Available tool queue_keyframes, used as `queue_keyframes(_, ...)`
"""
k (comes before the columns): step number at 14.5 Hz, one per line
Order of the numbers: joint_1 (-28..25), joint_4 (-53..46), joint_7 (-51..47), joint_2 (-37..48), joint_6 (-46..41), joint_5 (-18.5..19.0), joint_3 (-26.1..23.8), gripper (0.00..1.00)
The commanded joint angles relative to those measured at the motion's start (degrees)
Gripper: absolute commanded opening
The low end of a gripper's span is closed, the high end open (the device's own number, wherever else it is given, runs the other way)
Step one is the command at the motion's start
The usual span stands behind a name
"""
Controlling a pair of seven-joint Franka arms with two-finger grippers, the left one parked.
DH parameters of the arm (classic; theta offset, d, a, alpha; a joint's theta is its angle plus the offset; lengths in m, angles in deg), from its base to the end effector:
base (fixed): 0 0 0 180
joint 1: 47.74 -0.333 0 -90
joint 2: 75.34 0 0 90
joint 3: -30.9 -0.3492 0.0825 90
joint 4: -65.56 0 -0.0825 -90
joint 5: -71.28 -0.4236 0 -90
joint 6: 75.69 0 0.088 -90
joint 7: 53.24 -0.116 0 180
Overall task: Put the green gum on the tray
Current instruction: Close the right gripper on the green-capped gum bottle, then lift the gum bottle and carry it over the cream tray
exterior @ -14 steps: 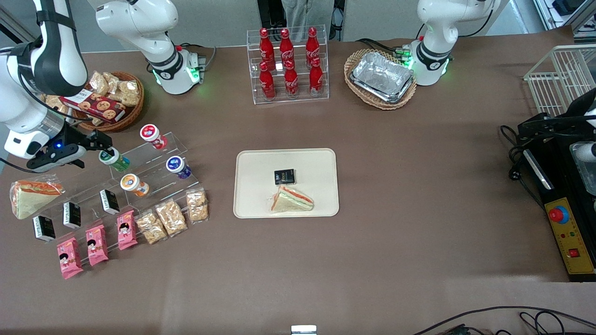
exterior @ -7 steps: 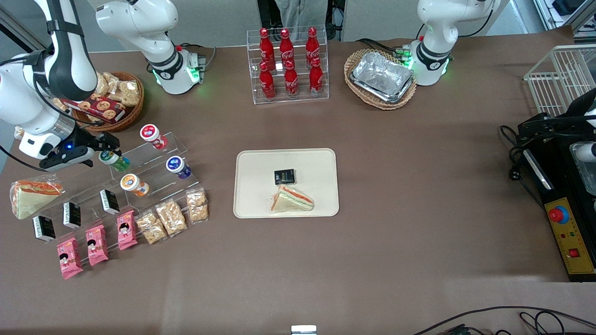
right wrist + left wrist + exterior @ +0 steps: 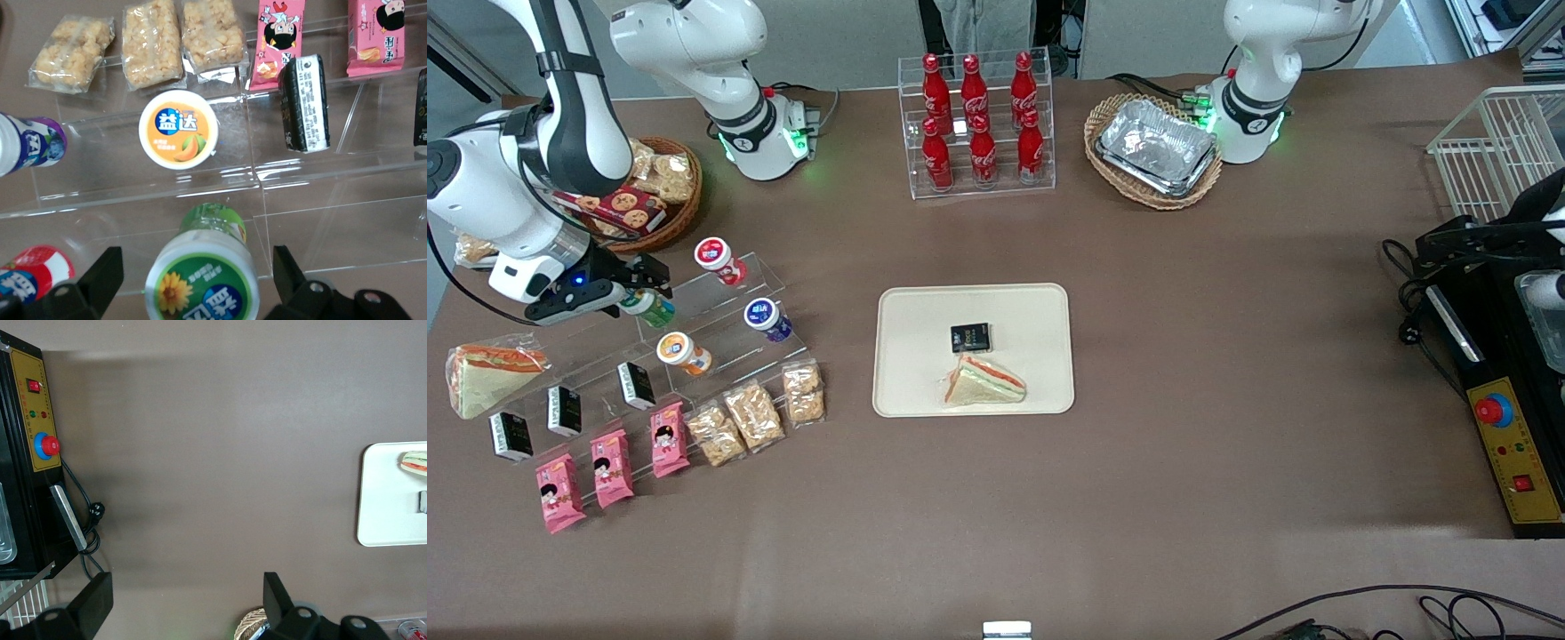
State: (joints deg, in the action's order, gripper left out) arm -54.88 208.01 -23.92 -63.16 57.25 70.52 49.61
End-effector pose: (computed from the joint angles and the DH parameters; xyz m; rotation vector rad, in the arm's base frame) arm 0.4678 -0.0942 0.3639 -3.0435 -0.4702 -0.0925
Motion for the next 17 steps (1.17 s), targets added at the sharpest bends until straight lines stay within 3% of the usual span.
queue_keyframes(1,-0.2,1.4,0.2,1.3,1.2,-1.1,0.7,0.95)
queue_keyframes(4,-0.2,1.3,0.2,1.3,0.9,-1.1,0.8,0.49)
queue_keyframes(6,-0.3,1.3,-0.2,1.3,0.7,-1.1,0.8,0.29)
queue_keyframes(10,-0.5,-2.4,-1.0,1.2,-1.3,-1.2,0.7,0.28)
queue_keyframes(17,-3.7,-28.9,-3.0,-1.6,-28.4,-0.7,0.1,0.29)
